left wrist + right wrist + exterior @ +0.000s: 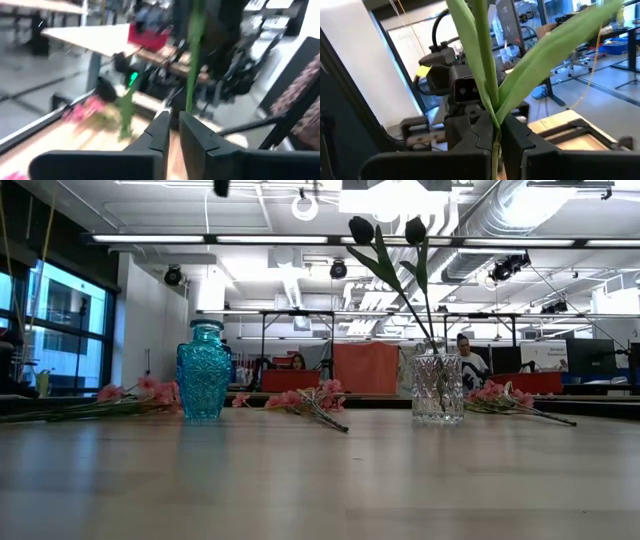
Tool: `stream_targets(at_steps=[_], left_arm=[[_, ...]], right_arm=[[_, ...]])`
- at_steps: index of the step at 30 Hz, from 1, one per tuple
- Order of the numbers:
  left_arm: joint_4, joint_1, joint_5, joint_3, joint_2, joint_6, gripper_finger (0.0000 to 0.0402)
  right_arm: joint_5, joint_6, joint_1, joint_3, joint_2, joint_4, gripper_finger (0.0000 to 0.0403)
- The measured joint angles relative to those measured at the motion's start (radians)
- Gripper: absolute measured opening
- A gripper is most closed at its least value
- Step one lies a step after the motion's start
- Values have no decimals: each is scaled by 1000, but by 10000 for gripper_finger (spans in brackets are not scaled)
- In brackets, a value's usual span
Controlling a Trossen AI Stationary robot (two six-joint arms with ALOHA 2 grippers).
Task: Sort flowers into vase by color
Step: Put the black tulip flower into the transparent flower vase
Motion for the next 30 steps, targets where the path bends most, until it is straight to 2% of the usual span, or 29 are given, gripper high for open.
stream_targets(at_steps=[3, 7, 9, 11, 14, 17, 21, 24, 27, 30], left_arm=[[-188, 6, -39, 0, -75, -37, 59], [-442, 6, -95, 0, -178, -83, 92], [-537, 6, -125, -8, -220, -120, 104], [-546, 6, -138, -34, -257, -154, 113], [-489, 6, -130, -99, -305, -198, 120], [-396, -3, -128, -179, -337, -243, 122], [-246, -10, -126, -264, -342, -281, 122], [-186, -9, -127, -283, -330, -282, 122], [-153, -7, -127, -288, -318, -274, 122], [-128, -7, -127, -288, -315, -264, 122]], right_arm=[[0, -11, 0, 2, -59, -105, 6], [8, -22, 16, 2, -119, -359, 4], [52, -31, 31, -3, -147, -486, 4], [92, -19, 48, -39, -177, -572, 3], [105, 43, 71, -151, -232, -589, 2], [151, 133, 105, -301, -326, -516, 2], [280, 173, 148, -522, -456, -337, 1], [378, 82, 156, -662, -539, -72, 1], [435, -41, 138, -773, -570, 181, 1], [439, -95, 110, -818, -582, 289, 0]])
